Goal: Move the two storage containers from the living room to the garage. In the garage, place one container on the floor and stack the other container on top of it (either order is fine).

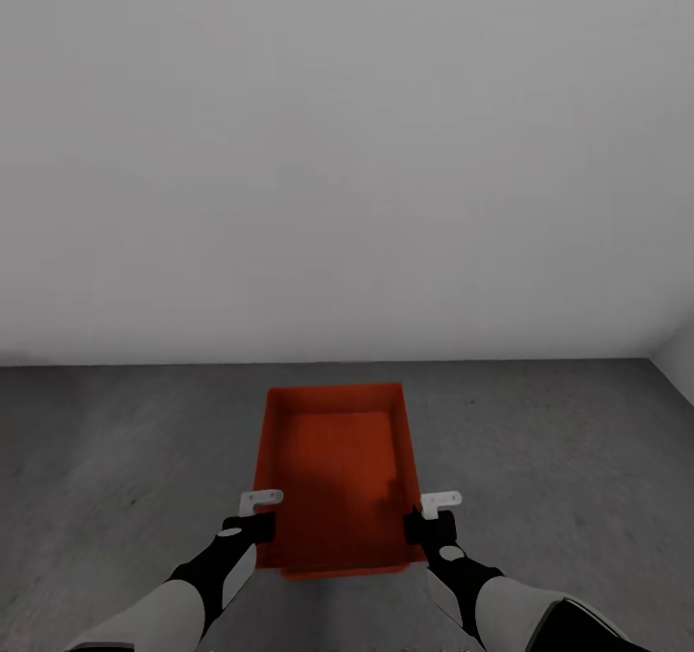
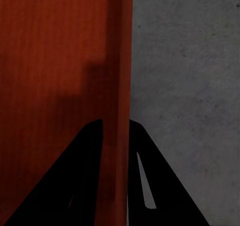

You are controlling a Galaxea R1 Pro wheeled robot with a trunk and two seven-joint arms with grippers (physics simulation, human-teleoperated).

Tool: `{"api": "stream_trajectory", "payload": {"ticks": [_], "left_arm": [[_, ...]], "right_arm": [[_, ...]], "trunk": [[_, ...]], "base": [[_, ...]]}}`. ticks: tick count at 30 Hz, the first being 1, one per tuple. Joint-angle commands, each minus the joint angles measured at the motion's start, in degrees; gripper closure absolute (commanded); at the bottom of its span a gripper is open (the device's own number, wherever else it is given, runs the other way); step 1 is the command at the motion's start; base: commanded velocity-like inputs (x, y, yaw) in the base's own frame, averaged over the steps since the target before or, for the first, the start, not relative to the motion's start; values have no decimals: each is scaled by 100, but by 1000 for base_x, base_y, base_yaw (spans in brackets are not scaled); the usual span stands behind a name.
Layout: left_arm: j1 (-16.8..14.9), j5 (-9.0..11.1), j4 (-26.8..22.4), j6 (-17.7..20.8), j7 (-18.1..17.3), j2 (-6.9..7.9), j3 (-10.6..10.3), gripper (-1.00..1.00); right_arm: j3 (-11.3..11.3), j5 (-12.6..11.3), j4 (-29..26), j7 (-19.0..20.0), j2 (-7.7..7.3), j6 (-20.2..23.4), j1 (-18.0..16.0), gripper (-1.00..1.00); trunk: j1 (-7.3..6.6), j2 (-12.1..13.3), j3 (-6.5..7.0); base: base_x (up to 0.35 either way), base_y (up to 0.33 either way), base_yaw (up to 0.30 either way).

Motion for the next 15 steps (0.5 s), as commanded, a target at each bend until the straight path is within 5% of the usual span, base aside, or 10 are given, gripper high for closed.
{"api": "stream_trajectory", "payload": {"ticks": [1,15], "left_arm": [[-4,-24,-36,-67,41,221,157,100],[-4,-24,-36,-67,41,222,157,100]], "right_arm": [[-225,12,10,-13,1,5,0,100],[-224,12,8,-13,-4,0,0,100]], "trunk": [[0,-4,-14],[0,-4,-74]], "base": [[0,0,0],[0,0,0]]}}
